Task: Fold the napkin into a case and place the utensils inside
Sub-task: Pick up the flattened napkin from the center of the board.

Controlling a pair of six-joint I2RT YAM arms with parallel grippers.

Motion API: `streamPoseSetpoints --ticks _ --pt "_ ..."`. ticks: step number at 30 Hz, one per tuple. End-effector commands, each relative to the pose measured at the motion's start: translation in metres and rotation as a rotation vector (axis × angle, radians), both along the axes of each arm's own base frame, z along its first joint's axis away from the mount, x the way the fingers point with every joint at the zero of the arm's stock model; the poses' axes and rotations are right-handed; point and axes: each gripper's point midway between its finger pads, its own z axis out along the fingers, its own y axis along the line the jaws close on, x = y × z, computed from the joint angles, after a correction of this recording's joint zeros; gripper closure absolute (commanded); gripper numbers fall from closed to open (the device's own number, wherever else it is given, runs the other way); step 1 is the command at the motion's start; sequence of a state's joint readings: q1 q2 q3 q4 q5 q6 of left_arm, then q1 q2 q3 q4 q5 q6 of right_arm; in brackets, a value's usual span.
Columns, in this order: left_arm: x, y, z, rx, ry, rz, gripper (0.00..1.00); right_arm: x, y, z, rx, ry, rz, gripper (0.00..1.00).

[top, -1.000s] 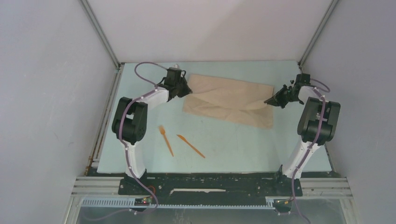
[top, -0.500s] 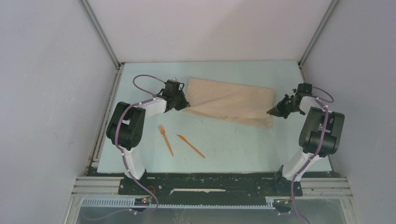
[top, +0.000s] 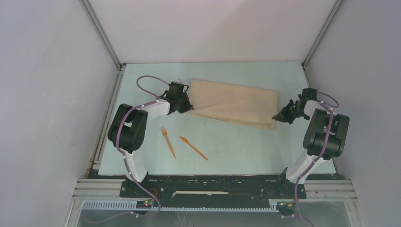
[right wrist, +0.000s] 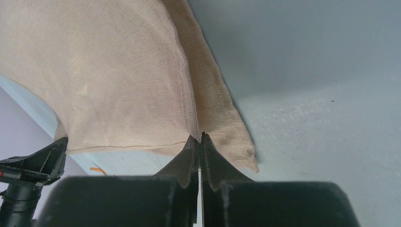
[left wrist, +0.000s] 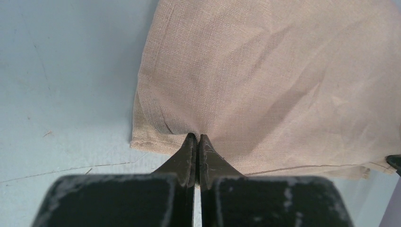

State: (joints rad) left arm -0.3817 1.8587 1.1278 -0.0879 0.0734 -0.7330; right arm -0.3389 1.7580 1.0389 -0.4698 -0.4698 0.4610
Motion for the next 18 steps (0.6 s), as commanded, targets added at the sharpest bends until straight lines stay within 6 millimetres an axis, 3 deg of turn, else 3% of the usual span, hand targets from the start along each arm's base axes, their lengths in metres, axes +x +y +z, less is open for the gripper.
streamPoseSetpoints --ticks 1,18 --pt "0.004 0.000 0.009 0.032 -0.024 -0.004 1.00 0.001 -0.010 -0.006 -0.058 -0.001 0.003 1.00" --pt "-0.004 0.005 -0.003 0.070 0.018 -0.011 1.00 -0.022 -0.015 -0.019 -0.069 0.016 -0.033 1.00"
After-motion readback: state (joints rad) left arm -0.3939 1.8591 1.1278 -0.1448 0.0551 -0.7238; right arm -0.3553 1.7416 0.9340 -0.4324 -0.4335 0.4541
